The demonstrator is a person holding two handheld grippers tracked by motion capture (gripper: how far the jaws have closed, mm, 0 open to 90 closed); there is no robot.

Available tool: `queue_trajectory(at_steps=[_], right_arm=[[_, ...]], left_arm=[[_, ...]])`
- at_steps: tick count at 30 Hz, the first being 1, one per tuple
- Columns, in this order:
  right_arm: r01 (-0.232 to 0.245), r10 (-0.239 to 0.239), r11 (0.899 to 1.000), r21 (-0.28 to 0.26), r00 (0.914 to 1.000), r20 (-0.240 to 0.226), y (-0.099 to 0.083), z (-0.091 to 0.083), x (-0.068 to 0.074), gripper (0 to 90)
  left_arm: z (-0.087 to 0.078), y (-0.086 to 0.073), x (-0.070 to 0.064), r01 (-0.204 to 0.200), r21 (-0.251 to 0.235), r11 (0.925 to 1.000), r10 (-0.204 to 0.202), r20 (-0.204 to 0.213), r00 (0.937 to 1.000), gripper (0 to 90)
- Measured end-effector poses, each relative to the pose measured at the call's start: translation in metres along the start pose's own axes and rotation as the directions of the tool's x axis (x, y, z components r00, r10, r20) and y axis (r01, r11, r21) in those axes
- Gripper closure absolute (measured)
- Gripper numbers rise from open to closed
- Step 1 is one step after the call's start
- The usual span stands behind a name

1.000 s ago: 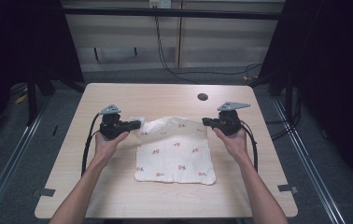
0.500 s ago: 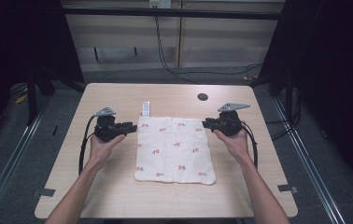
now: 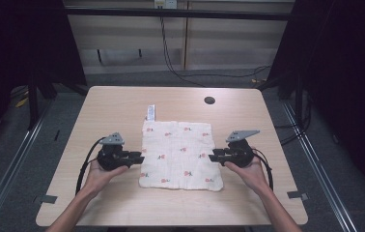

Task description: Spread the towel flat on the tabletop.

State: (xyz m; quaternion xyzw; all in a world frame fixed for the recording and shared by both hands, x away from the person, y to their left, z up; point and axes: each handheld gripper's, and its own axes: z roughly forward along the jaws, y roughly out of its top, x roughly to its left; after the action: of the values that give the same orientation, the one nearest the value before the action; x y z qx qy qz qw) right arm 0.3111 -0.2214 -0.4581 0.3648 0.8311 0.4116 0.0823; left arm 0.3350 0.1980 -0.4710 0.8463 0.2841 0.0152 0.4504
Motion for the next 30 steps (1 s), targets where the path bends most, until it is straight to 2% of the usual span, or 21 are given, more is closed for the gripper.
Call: queue_trajectory(at_steps=[3, 7, 10, 13, 14, 15, 17, 19, 20, 21, 23, 24, 26, 27, 28, 30], right_arm=[[0.004, -0.004, 1.000, 0.022, 0.9999, -0.017, -0.012, -0.002, 0.009, 66.7], [0.015, -0.014, 0.999, 0.045, 0.9996, -0.023, -0.025, 0.001, 0.018, 66.3], [-0.002, 0.003, 0.999, 0.054, 0.9999, -0.015, -0.029, 0.006, 0.018, 63.1], [-0.005, 0.006, 0.997, 0.078, 0.9999, -0.013, -0.033, 0.012, 0.017, 61.4], [0.012, -0.012, 0.996, 0.087, 0.9999, -0.006, -0.034, 0.015, 0.017, 60.7], [0.014, -0.014, 0.996, 0.093, 0.9999, -0.008, -0.035, 0.016, 0.016, 60.4], [0.013, -0.014, 0.994, 0.107, 0.9999, 0.004, -0.037, 0.019, 0.016, 59.4], [0.029, -0.031, 0.993, 0.111, 0.9994, 0.016, -0.038, 0.021, 0.017, 59.1], [0.039, -0.043, 0.993, 0.113, 0.9987, 0.027, -0.037, 0.021, 0.018, 60.4], [0.053, -0.059, 0.992, 0.112, 0.9971, 0.048, -0.038, 0.022, 0.019, 65.5], [0.058, -0.067, 0.993, 0.104, 0.9942, 0.084, -0.039, 0.022, 0.019, 70.4], [0.056, -0.066, 0.993, 0.107, 0.9941, 0.086, -0.039, 0.022, 0.019, 71.6], [0.053, -0.063, 0.992, 0.111, 0.9942, 0.088, -0.039, 0.021, 0.020, 75.7], [0.050, -0.059, 0.993, 0.110, 0.9947, 0.084, -0.039, 0.021, 0.018, 78.7], [0.042, -0.052, 0.992, 0.117, 0.9950, 0.086, -0.039, 0.020, 0.018, 83.1], [0.030, -0.037, 0.994, 0.109, 0.9971, 0.067, -0.040, 0.020, 0.016, 87.9]], left_arm=[[0.000, -0.008, -0.009, -0.020, 0.027, 0.9994, 0.019, 0.022, 0.9996, 66.9], [0.009, -0.012, -0.016, -0.045, 0.063, 0.9970, 0.044, 0.020, 0.9988, 63.8], [0.016, -0.012, -0.020, -0.043, 0.083, 0.9956, 0.040, 0.036, 0.9986, 61.5], [0.022, -0.014, -0.023, -0.057, 0.110, 0.9922, 0.055, 0.027, 0.9981, 59.0], [0.023, -0.014, -0.022, -0.058, 0.114, 0.9918, 0.055, 0.025, 0.9982, 58.3], [0.024, -0.015, -0.021, -0.053, 0.116, 0.9919, 0.052, 0.010, 0.9986, 57.6], [0.025, -0.019, -0.019, -0.046, 0.128, 0.9908, 0.045, 0.013, 0.9989, 55.6], [0.025, -0.021, -0.020, -0.063, 0.130, 0.9895, 0.061, 0.018, 0.9980, 54.1], [0.025, -0.021, -0.021, -0.066, 0.134, 0.9888, 0.064, 0.025, 0.9977, 54.2], [0.024, -0.021, -0.022, -0.074, 0.137, 0.9878, 0.071, 0.025, 0.9972, 54.0], [0.025, -0.024, -0.028, -0.130, 0.134, 0.9824, 0.130, 0.004, 0.9914, 55.6], [0.025, -0.024, -0.029, -0.142, 0.143, 0.9795, 0.143, 0.003, 0.9897, 56.0], [0.026, -0.025, -0.033, -0.151, 0.136, 0.9792, 0.149, 0.022, 0.9886, 56.5], [0.026, -0.025, -0.035, -0.168, 0.144, 0.9753, 0.169, 0.005, 0.9856, 57.6], [0.027, -0.025, -0.036, -0.174, 0.141, 0.9746, 0.177, -0.009, 0.9842, 60.9], [0.026, -0.025, -0.038, -0.191, 0.155, 0.9694, 0.196, -0.018, 0.9805, 65.6]])
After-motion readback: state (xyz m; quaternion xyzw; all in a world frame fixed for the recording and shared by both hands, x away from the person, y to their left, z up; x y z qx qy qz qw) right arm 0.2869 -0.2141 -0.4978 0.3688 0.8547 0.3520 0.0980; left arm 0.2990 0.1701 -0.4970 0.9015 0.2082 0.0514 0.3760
